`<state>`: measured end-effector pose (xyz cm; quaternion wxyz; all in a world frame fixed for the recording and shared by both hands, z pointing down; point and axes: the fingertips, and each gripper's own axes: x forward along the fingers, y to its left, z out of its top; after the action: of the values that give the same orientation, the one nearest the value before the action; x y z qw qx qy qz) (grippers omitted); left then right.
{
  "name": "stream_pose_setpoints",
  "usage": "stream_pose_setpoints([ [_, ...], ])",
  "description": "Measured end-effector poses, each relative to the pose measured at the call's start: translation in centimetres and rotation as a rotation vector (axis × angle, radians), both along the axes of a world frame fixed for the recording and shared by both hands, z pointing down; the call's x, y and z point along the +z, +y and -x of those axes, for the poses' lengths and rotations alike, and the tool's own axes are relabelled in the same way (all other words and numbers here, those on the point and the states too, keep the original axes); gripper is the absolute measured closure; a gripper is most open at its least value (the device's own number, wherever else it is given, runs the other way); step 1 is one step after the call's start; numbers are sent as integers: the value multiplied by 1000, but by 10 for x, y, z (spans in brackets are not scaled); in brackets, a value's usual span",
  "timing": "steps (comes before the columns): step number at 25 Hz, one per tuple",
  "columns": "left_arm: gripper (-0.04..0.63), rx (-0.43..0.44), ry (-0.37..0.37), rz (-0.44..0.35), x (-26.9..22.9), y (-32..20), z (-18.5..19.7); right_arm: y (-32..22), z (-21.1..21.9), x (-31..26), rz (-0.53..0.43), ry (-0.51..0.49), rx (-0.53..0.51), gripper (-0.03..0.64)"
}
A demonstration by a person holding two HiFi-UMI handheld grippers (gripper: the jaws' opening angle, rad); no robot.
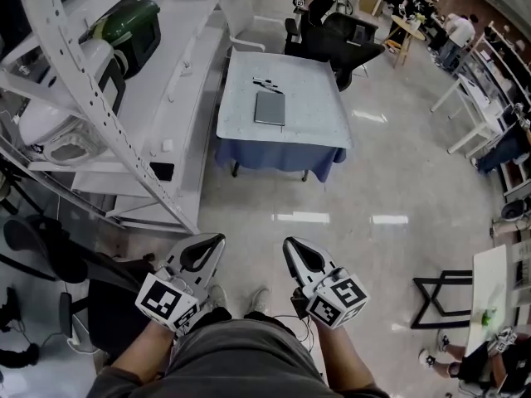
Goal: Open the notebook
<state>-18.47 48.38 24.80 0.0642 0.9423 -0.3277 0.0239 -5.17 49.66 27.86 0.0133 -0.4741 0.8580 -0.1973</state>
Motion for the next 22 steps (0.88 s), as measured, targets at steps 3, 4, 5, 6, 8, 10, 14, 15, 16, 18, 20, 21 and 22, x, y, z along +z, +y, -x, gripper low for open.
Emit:
stream_pose_setpoints([
  [3, 594, -5, -4, 3, 2, 0, -3, -1, -4, 1, 1, -1, -3, 614],
  [4, 594, -7, -6, 5, 3, 0, -4, -1, -5, 1, 2, -1, -5, 614],
  [5, 594, -9, -8, 7, 4, 0, -6, -1, -6, 2, 4, -2, -9, 614],
  [6, 594, -11, -9, 8, 5, 0, -8, -1, -8, 2, 4, -4, -14, 614],
  [8, 594, -13, -12, 6, 5, 1, -13, 0, -12, 3, 4, -6, -24, 614],
  [10, 594, -14, -13, 1, 3, 2, -19, 0, -16, 2, 2, -7, -33, 614],
  [14, 594, -17, -15, -10, 0, 4, -27, -1, -23, 2, 1, -5, -48, 614],
  [15, 594, -19, -17, -11, 0, 4, -28, -1, -24, 1, 0, -5, -49, 614],
  [16, 594, -21, -19, -11, 0, 4, -29, -1, -25, 1, -1, -4, -50, 614],
  [18, 592, -25, -26, -11, 2, 4, -30, -2, -27, 1, -3, -4, -53, 614],
  [20, 581, -29, -32, -10, 3, 4, -31, -2, -27, 3, -2, -6, -60, 614],
  [21, 571, -31, -33, -9, 3, 4, -31, -2, -27, 5, 1, -7, -63, 614],
  [22, 562, -33, -33, -9, 3, 3, -31, -2, -27, 6, 4, -9, -63, 614],
])
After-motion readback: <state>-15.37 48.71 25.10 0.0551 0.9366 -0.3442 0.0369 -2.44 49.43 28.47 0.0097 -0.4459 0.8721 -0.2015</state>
